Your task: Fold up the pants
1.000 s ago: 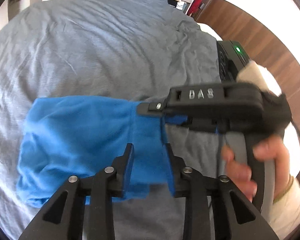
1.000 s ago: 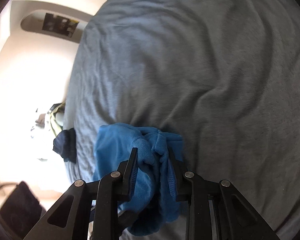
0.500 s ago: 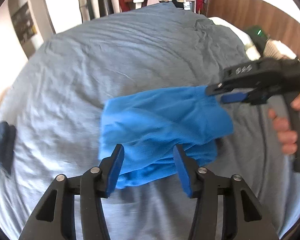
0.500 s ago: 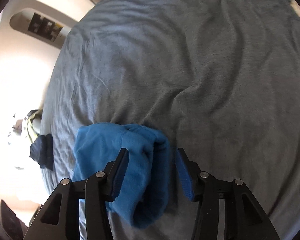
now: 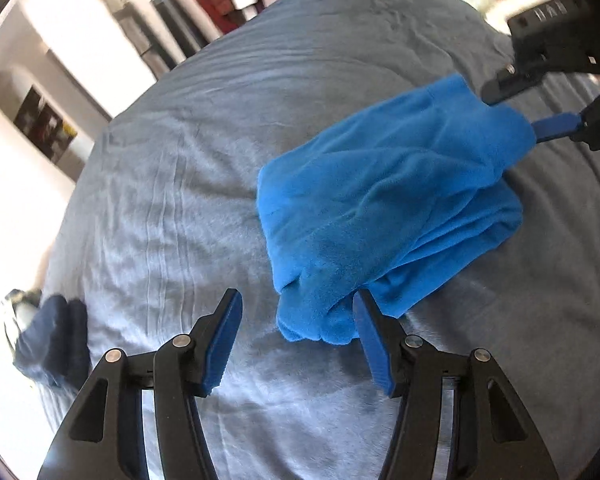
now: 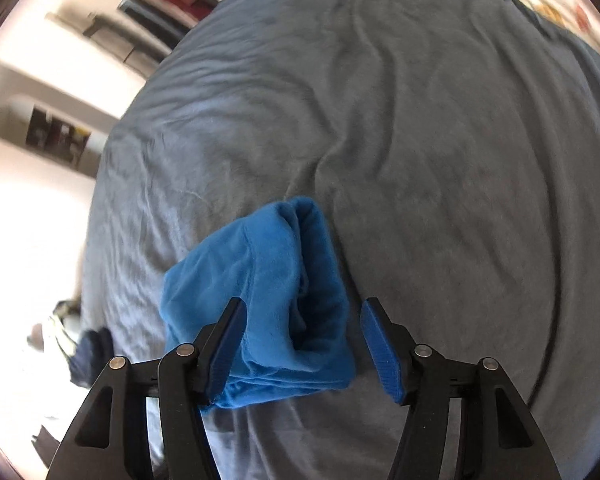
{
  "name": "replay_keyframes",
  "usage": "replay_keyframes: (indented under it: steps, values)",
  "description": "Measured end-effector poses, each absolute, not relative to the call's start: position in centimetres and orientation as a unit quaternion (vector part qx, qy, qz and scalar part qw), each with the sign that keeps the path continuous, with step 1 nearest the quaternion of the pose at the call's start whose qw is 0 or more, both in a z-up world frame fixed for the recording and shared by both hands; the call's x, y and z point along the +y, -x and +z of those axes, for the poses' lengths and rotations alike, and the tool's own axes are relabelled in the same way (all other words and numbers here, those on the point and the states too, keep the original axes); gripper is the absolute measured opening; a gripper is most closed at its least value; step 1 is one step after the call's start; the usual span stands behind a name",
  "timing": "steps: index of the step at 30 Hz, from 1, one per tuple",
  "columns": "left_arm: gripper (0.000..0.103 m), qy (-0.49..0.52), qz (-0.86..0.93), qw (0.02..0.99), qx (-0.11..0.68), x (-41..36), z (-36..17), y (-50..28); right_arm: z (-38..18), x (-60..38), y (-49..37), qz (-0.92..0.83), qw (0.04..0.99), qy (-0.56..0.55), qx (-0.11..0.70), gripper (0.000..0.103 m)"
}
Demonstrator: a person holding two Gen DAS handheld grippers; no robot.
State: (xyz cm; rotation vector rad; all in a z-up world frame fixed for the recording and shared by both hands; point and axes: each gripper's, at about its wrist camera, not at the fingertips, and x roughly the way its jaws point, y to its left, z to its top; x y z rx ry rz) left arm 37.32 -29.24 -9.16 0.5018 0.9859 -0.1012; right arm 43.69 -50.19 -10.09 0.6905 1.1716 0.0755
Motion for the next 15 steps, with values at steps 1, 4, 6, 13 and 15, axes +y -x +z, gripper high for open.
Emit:
replay_keyframes:
  steps: [1,4,6,13,15]
  values:
    - [0.057,-0.249,-0.053,0.849,0.463,-29.6,-9.4,-37.3,-10.7,-50.5,-43.4,0.033,0.764,-0.346,0.543,0.061]
    - [0.057,-0.266,-0.057,0.846,0.459,-30.3,-10.2,-37.5,-12.0,-50.5,-43.2,0.026,0.747,-0.371,0.551,0.061]
    - [0.057,-0.267,-0.052,0.844,0.462,-30.2,-10.7,-37.8,-12.7,-50.5,-43.1,0.027,0.737,-0.386,0.553,0.061]
    - [0.051,-0.255,-0.047,0.834,0.488,-29.6,-12.6,-38.8,-13.6,-49.7,-43.1,0.038,0.723,-0.411,0.553,0.061]
    - [0.051,-0.257,-0.046,0.836,0.483,-29.5,-12.5,-38.8,-14.1,-49.1,-43.3,0.056,0.714,-0.416,0.561,0.061]
